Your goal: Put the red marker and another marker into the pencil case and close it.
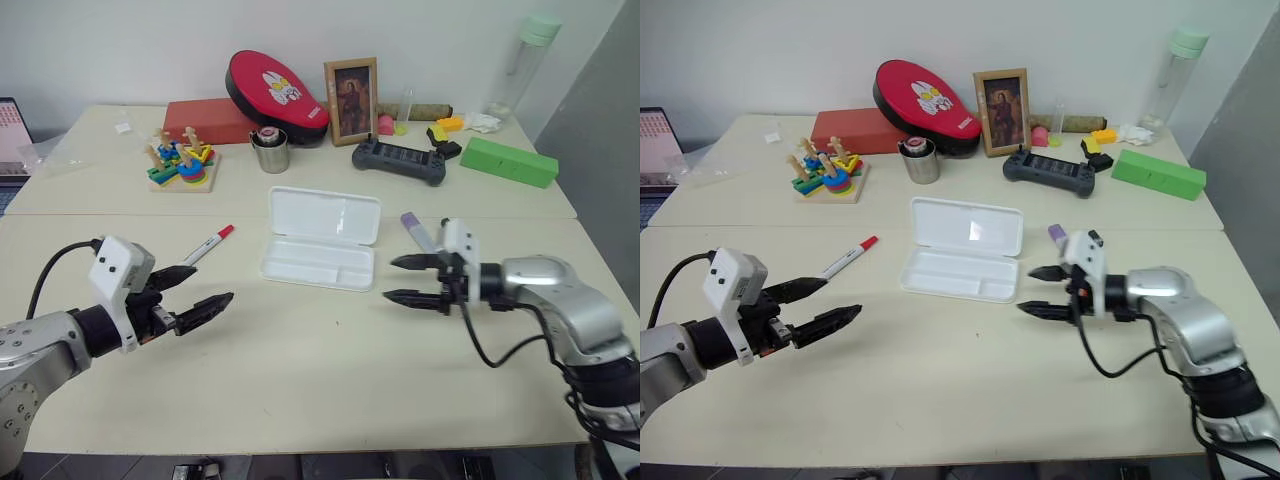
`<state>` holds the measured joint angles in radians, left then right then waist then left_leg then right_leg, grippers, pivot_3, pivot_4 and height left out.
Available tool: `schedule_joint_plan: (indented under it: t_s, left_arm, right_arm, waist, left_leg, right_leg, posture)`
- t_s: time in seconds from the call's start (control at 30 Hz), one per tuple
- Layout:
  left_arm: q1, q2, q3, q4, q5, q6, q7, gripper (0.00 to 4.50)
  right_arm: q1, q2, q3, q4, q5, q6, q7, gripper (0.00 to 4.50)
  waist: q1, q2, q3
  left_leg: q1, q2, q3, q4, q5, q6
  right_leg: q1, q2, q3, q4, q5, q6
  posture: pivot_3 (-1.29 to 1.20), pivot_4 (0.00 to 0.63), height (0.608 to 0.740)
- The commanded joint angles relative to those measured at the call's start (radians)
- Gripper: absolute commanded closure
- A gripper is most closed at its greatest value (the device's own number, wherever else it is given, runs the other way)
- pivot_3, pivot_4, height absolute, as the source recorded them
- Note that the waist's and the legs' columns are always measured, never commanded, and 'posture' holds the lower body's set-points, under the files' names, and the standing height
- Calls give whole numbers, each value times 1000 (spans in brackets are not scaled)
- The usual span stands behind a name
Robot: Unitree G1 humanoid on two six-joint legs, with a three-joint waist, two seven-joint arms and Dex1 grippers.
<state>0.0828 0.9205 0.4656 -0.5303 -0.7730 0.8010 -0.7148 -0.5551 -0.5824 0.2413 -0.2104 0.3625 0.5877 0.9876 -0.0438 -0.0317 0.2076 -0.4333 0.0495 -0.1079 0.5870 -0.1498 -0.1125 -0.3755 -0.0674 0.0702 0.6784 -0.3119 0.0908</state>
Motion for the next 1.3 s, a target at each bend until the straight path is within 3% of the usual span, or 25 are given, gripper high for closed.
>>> schedule_joint_plan:
  t_s: [0.03, 0.23, 0.47, 0.57, 0.6, 0.67, 1.07, 1.13, 1.3]
  left_arm:
    - [-19, 45, -10, -13, 31, -38, -54, 0]
    - [-44, 64, -18, -11, 50, -39, -73, 0]
    - [-34, 65, 7, -20, 63, -34, -75, 0]
    - [-24, 63, 5, -17, 77, -43, -76, 0]
    - [-23, 62, 3, -16, 82, -46, -76, 0]
    - [-27, 60, -5, -12, 93, -53, -77, 0]
    - [-68, 49, -25, -7, 116, -57, -72, 0]
    - [-71, 44, -27, -6, 119, -55, -67, 0]
    - [-66, 39, -26, -14, 119, -54, -65, 0]
  right_arm:
    - [-74, 43, 119, 67, -114, -30, -17, 20]
    - [-158, 124, 192, 169, -190, -18, -37, 20]
    - [-140, 85, 229, 180, -237, -16, 17, 20]
    - [-126, 59, 226, 163, -241, -5, 34, 403]
    - [-121, 50, 225, 152, -241, -1, 41, 894]
    - [-115, 40, 227, 144, -246, 3, 52, 1084]
    - [-119, 33, 296, 213, -359, -40, 58, 4211]
    - [-120, 34, 305, 222, -373, -47, 59, 4448]
    - [-120, 36, 307, 237, -400, -73, 64, 4448]
  waist:
    - [-3, 0, 0]
    - [1, 0, 0]
    - [2, 0, 0]
    - [0, 0, 0]
    - [-1, 0, 0]
    - [-1, 0, 0]
    - [2, 0, 0]
    - [1, -1, 0]
    - [1, -2, -2]
  left_leg:
    - [0, 0, 0, 0, 0, 0]
    - [0, 0, 0, -8, 0, 0]
    - [0, 0, 0, -13, 1, -1]
    - [0, 0, 0, -13, 1, -1]
    - [0, 0, 0, -13, 1, -1]
    - [0, 0, 0, -12, 1, -1]
    - [0, 0, 0, -12, 1, -1]
    - [0, 0, 0, -12, 1, -1]
    - [2, 0, 0, -11, 1, -1]
  right_leg:
    - [0, 0, 0, 0, 1, -1]
    - [-3, 0, -1, 0, 3, 2]
    - [-5, 0, -1, 0, 2, 1]
    - [-5, 0, -1, 0, 2, 1]
    - [-5, 0, -1, 0, 2, 1]
    - [-4, 0, -1, 0, 2, 1]
    - [-4, 0, -2, 0, 2, 1]
    - [-4, 0, -2, 0, 2, 1]
    - [-2, 0, -2, 0, 2, 1]
  posture:
    - [0, 150, 740]
    - [0, 150, 740]
    - [0, 150, 740]
    - [0, 150, 740]
    - [0, 150, 740]
    - [0, 150, 740]
    - [0, 150, 740]
    - [0, 150, 740]
    - [0, 150, 740]
